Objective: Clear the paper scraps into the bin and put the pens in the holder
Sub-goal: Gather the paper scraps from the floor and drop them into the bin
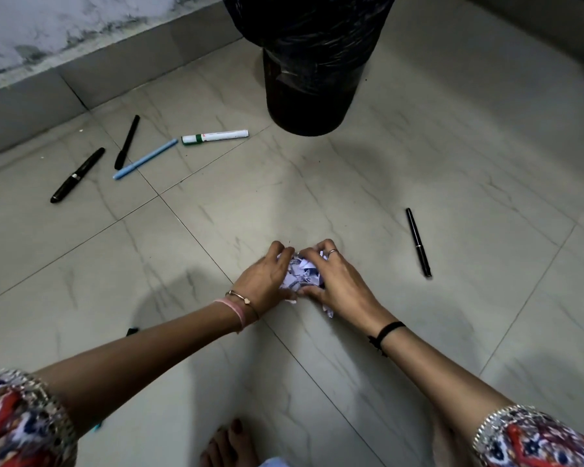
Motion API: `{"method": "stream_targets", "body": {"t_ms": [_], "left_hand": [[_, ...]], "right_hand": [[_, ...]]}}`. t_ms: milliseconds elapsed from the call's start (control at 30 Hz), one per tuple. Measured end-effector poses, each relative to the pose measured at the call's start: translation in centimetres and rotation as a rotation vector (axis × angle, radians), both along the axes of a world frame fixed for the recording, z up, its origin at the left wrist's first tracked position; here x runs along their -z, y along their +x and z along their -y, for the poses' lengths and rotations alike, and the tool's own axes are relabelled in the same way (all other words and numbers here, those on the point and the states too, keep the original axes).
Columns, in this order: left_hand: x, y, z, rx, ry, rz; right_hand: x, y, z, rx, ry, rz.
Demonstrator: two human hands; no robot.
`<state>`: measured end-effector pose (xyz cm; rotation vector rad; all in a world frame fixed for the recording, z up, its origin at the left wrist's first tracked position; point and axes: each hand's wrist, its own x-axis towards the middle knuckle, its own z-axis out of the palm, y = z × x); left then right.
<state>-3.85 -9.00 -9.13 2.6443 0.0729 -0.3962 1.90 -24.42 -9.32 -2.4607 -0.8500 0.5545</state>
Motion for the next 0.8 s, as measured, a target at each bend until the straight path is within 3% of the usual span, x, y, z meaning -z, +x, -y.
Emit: {"method": "stream_targets", "body": {"t_ms": [433,633,800], "left_hand": [[0.0,0.9,-0.5,-0.069,-0.145,-0.004],[-2.1,1.5,-1.8,-0.173,-0.337,-0.111],[-6.2,2.9,-3.3,-0.305,-0.572,-0.172]], "right_hand": [[0.2,0.2,-1.4,0.144,0.182,-0.089],[-2.0,2.4,-0.8,0.135,0.173,-0.145],[-6.6,4.8,-0.8,0.151,0.241,-0.336]]}}
